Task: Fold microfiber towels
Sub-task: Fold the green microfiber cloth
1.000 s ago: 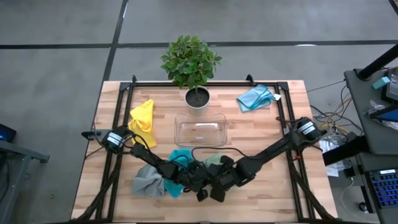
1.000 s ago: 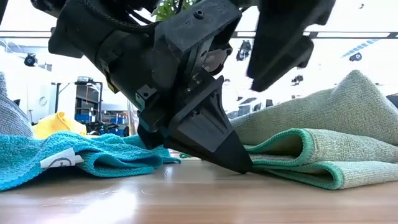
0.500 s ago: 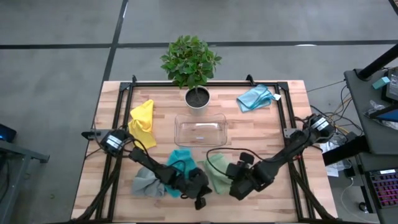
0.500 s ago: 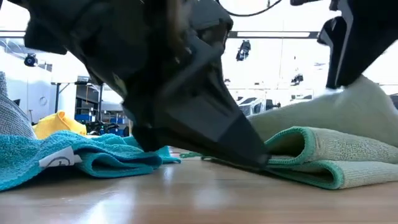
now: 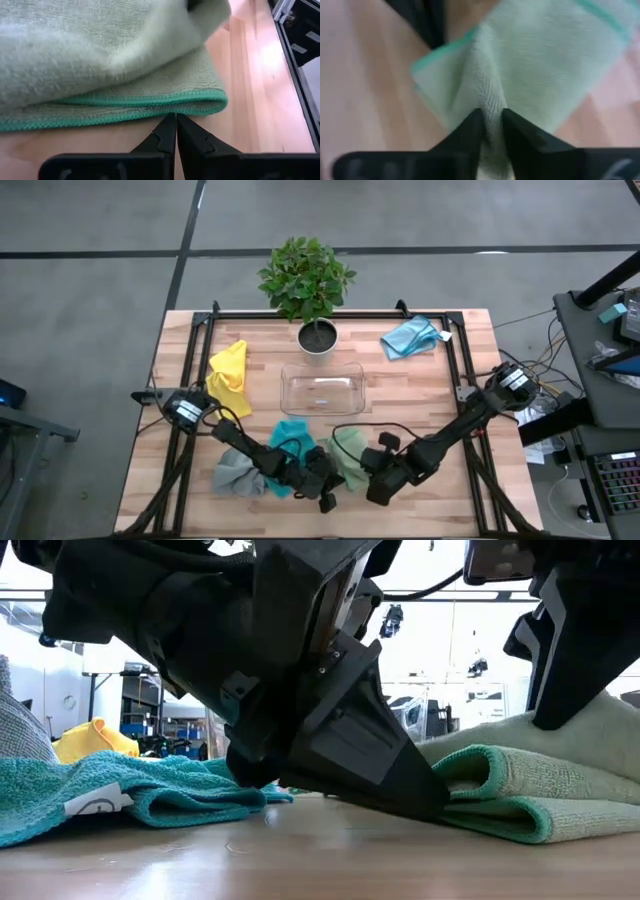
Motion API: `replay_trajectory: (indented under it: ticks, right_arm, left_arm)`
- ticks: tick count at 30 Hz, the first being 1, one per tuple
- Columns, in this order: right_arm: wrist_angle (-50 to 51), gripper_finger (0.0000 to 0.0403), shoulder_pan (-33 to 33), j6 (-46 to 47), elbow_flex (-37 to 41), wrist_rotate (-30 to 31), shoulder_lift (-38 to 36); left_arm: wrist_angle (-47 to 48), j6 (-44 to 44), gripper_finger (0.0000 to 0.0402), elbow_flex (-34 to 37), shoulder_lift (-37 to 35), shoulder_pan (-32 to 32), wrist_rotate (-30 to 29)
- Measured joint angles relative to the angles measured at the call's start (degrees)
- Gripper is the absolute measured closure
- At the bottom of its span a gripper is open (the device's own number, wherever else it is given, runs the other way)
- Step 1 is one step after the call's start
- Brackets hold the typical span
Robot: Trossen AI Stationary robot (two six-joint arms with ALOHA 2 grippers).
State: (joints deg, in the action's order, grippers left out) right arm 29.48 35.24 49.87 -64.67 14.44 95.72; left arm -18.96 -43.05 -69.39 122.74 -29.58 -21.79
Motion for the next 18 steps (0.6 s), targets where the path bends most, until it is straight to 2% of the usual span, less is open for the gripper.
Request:
replay_trajectory:
  ticks: [3,18]
  right_arm:
    - [-4.9,0.0386,0.0,-0.3,1.6,-0.2,0.0]
    - [-8.5,0.0393,-0.7,-0.6,-0.8,0.1,0.0]
  left_arm:
    - [0.0,0.0,0.0402,0.3,0.0,0.0,0.0]
    - [0.3,0.0,0.0402,0.4,0.0,0.0,0.4]
